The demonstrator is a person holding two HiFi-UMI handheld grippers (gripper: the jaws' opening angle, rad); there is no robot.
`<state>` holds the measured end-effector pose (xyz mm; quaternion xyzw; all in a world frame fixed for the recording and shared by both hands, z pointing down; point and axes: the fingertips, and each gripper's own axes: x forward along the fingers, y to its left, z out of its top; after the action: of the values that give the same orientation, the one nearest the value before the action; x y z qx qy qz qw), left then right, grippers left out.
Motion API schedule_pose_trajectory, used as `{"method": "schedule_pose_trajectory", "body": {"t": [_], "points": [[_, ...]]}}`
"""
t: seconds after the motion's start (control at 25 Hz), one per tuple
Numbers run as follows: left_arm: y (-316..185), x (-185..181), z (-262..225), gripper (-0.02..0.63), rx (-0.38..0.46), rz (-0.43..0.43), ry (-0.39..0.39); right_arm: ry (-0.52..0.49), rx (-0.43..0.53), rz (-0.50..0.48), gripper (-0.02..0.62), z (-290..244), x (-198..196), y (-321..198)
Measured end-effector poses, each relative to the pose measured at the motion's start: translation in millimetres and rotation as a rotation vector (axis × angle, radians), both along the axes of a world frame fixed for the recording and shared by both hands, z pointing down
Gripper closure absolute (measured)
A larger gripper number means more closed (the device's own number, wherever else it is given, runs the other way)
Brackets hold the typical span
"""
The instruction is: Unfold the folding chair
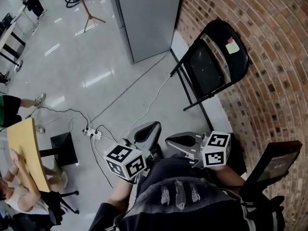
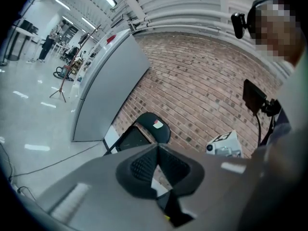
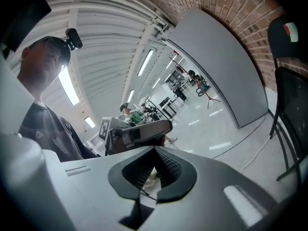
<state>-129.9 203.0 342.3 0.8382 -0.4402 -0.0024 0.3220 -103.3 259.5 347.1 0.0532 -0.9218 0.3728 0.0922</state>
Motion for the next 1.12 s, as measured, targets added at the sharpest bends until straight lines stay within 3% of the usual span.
{"method": "schedule_pose_trajectory", "body": {"t": [0.28,0.64,0.92,1.12], "points": [[-30.2,2.3,0.9,0.604,0.006,0.091,0.005,0.033,0.028,0.067,0.601,-0.3,-6.2,-26.6],[-74.2,49.1,-8.7,0.604,0.006,0.1,-0.05,-0.045,0.065,0.058,0.6,-12.9,25.4,-76.3],[-110.8,100.7,-19.7,0.603,-0.002,0.117,-0.109,-0.13,0.032,0.074,0.601,-18.6,69.1,-119.8],[-127.7,124.3,-21.7,0.603,-0.019,0.111,-0.136,-0.134,0.046,0.051,0.6,-21.7,90.8,-135.9]]}}
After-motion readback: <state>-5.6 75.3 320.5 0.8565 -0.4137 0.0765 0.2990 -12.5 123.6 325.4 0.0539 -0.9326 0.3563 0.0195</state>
